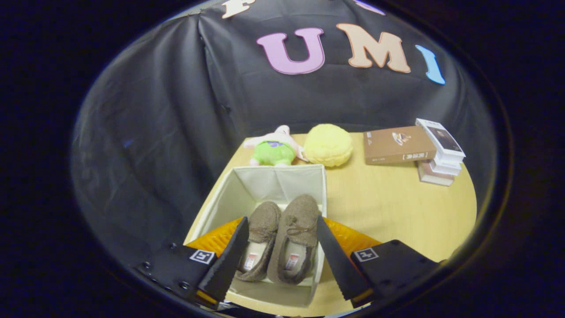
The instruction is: Open the storage box then place both shoes into the box .Put the left shoe in first, then the right shoe, with the right side of both shoes facing outward in a uniform manner.
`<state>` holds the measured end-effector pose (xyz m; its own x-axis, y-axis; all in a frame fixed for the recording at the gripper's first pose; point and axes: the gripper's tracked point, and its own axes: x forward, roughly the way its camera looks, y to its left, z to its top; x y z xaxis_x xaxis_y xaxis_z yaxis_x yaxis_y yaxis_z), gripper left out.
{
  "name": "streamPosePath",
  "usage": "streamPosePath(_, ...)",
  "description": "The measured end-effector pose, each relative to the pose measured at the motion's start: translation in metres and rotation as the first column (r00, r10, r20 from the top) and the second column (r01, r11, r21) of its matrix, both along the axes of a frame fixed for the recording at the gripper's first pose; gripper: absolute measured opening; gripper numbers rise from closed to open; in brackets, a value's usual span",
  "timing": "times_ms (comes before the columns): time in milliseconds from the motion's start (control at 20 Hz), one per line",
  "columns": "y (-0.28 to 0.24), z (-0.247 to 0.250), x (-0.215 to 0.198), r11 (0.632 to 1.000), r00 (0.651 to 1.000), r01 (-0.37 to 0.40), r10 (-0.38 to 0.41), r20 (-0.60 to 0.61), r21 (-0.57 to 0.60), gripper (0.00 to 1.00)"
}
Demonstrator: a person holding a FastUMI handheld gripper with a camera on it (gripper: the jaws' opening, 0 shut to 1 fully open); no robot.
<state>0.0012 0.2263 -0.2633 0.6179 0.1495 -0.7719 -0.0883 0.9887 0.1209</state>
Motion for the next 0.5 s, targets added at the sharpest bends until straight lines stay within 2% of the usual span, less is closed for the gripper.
streamPosePath(250, -0.024, 0.070, 0.008, 0.998, 0.975, -0.060, 0.067, 0.213, -0.036, 0.98)
streamPosePath(500, -0.075, 0.122, 0.004, 0.994, 0.932, -0.064, 0.092, 0.351, -0.089, 0.98)
